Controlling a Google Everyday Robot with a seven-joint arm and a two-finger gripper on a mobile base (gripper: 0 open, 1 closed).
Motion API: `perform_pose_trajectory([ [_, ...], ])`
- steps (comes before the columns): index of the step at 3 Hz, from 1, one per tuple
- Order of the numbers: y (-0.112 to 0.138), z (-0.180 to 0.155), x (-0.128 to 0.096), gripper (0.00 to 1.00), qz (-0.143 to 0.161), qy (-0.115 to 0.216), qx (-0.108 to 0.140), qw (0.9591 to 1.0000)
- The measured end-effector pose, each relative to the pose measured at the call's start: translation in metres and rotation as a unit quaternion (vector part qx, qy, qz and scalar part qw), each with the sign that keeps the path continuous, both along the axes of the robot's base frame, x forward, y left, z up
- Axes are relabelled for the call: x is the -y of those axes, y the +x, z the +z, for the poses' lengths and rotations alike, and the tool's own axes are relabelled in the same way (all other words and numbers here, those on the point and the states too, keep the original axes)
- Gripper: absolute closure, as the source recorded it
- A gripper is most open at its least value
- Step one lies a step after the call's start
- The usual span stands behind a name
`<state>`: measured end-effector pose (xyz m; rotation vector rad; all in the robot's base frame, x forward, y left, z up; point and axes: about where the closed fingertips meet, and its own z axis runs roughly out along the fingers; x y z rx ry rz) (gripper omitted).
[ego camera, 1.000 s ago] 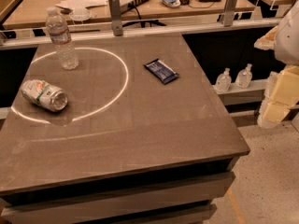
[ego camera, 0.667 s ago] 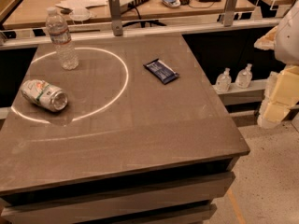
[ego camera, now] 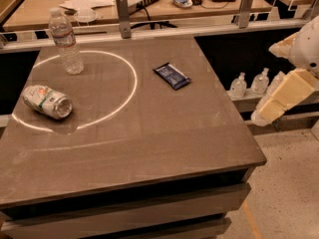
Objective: Pick rxbar blueberry
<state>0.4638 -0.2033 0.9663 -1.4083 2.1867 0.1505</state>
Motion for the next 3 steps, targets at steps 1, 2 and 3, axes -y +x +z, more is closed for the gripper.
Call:
perform_pose_trajectory([
  [1, 0.009, -0.003, -0.013, 0.00, -0.026, 0.033, 0.032, 0.9986],
  [2, 0.036, -0.018, -0.028, 0.00, -0.070, 0.045, 0.063, 0.9946],
  [3, 0.042, -0.012, -0.029, 0.00, -0.082, 0.052, 0.076, 0.9924],
])
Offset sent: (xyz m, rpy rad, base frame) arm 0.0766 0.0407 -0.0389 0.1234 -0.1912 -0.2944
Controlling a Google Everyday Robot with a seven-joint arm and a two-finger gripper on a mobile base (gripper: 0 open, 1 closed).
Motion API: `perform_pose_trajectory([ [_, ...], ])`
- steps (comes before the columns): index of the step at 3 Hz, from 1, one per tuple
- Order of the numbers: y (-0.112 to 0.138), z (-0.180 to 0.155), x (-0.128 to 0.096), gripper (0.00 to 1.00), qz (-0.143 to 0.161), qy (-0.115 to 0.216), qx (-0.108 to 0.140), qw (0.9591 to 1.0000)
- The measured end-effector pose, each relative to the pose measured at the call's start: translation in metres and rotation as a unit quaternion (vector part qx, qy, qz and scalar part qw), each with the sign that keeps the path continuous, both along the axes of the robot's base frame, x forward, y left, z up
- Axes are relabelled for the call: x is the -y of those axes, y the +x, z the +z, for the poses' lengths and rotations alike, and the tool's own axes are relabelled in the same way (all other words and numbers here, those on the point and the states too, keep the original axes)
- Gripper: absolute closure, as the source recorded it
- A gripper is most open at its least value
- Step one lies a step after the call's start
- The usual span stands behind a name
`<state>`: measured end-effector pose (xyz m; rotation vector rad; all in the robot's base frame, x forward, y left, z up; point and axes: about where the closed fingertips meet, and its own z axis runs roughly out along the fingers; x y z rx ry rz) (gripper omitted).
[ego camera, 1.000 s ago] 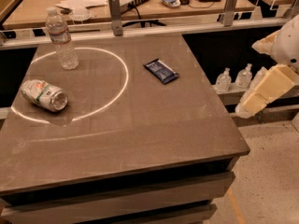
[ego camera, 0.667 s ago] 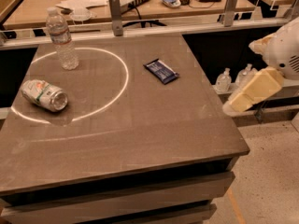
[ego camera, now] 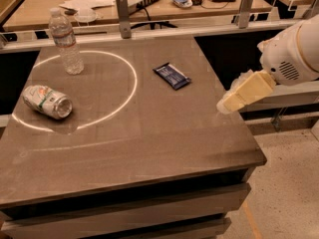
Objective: Pick rxbar blueberry
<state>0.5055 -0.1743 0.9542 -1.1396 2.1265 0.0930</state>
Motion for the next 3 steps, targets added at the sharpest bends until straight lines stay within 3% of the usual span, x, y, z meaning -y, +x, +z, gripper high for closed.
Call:
perform_pose_trajectory([
  [1, 0.007, -0.020, -0.014, 0.00, -0.020, 0.028, -0.009, 0.9994],
  [2, 0.026, -0.041, -0.030, 0.00, -0.037, 0.068, 0.001, 0.9970],
  [3, 0.055, -0.059, -0.060, 0.00, -0.026, 0.107, 0.020, 0.9938],
])
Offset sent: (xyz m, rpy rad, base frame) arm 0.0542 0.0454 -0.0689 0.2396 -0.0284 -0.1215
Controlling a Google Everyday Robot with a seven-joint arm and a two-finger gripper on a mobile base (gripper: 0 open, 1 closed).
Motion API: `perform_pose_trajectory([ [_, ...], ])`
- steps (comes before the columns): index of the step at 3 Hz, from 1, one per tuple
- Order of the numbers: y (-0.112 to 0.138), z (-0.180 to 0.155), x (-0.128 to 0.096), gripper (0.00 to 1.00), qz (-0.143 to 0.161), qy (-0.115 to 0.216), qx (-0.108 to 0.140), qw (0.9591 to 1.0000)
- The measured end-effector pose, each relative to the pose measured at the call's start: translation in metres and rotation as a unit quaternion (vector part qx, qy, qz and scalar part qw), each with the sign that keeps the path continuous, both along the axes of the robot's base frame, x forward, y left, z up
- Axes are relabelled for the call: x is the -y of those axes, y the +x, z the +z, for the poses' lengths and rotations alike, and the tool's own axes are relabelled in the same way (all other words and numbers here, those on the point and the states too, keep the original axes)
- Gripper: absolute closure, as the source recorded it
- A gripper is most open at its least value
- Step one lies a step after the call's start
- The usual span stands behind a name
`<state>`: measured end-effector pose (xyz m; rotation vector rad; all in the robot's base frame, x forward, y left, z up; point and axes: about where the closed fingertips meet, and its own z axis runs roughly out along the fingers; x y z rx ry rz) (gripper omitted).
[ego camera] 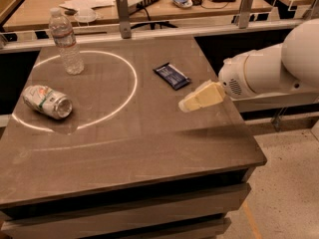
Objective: Pick rxbar blueberry
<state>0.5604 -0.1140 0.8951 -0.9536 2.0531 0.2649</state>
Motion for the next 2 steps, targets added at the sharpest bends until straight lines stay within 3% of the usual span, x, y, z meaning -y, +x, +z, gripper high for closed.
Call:
perform_pose_trajectory([
  [2, 0.030, -0.024, -0.043, 0.00, -0.007, -0.002, 0.027, 0.9996],
])
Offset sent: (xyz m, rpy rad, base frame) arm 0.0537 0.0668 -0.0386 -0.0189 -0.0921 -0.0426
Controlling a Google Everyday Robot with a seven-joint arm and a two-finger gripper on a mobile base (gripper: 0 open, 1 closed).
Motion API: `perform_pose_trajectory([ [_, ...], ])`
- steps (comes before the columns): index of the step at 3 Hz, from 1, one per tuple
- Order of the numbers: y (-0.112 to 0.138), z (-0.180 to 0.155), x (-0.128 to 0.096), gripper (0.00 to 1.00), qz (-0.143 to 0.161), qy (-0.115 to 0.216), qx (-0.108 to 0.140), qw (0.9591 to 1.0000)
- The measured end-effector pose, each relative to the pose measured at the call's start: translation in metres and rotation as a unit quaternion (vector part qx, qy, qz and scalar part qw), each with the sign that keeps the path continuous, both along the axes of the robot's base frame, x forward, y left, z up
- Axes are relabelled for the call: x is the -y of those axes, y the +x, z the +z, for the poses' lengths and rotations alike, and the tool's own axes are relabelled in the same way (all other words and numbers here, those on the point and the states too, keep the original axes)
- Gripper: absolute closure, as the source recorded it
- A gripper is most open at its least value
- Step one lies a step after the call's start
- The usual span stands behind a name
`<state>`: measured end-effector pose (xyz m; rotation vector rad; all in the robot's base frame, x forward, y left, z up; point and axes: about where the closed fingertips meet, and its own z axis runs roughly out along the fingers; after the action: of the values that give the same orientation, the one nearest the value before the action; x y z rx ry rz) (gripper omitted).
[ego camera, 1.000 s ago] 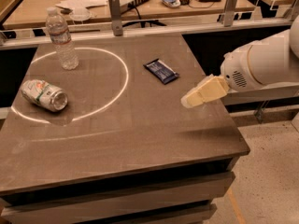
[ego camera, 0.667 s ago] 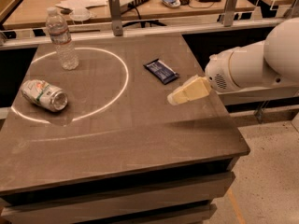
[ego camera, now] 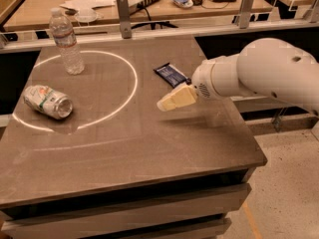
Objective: Pick rxbar blueberry
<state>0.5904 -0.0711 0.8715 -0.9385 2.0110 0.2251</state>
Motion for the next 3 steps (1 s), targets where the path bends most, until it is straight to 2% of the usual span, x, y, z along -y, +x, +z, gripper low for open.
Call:
perform_pose_trajectory([
  [1, 0.028, -0.006, -0.021, 0.00, -0.015, 0.009, 0.007, 0.9998],
  [2, 0.045, -0.012, -0.025, 0.00, -0.034, 0.019, 0.000, 0.9992],
  [3, 0.061, -0.021, -0.017, 0.00, -0.060, 0.027, -0.012, 0.9977],
])
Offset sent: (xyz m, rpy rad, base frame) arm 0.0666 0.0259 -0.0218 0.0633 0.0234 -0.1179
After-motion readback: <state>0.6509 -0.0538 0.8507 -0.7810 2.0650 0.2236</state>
